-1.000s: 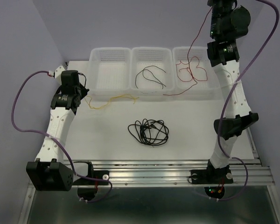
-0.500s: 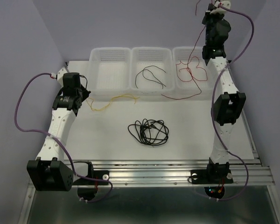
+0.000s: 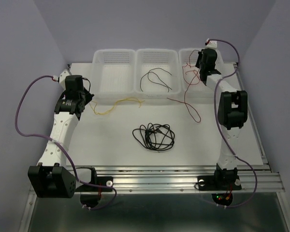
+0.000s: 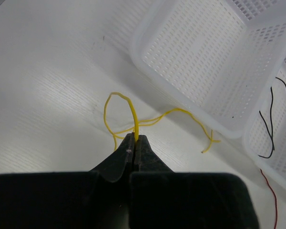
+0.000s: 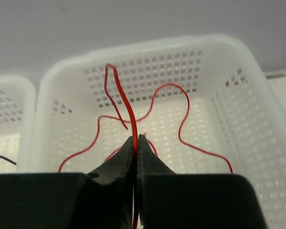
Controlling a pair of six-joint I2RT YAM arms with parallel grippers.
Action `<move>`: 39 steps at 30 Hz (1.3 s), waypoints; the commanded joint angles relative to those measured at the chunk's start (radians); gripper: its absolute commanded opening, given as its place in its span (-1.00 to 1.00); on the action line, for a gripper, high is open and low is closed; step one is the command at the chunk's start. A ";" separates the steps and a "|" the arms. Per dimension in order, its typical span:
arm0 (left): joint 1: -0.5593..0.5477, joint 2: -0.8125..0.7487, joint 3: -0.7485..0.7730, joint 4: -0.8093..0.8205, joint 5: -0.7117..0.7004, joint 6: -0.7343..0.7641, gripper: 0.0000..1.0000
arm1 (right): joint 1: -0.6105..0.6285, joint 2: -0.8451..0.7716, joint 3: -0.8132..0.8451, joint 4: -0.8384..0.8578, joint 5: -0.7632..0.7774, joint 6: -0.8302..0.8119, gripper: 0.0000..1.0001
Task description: Untangle the cables
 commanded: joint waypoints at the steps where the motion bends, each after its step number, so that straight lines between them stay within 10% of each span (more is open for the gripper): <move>1: -0.004 -0.018 -0.009 0.021 -0.007 0.006 -1.00 | 0.001 -0.061 0.000 -0.057 0.107 0.088 -0.85; 11: -0.004 -0.020 -0.003 0.010 0.002 0.007 -1.00 | 0.001 -0.141 0.113 -0.367 0.110 0.069 0.99; 23: -0.006 -0.058 -0.013 0.032 0.060 0.020 -1.00 | 0.014 -0.700 -0.432 -0.506 -0.155 0.110 1.00; 29: -0.007 -0.075 -0.021 0.041 0.085 0.024 -1.00 | 0.318 -0.941 -0.775 -0.538 -0.016 0.181 1.00; 39: -0.012 -0.103 -0.035 0.053 0.101 0.026 -1.00 | 0.364 -0.898 -1.040 -0.423 0.145 0.204 1.00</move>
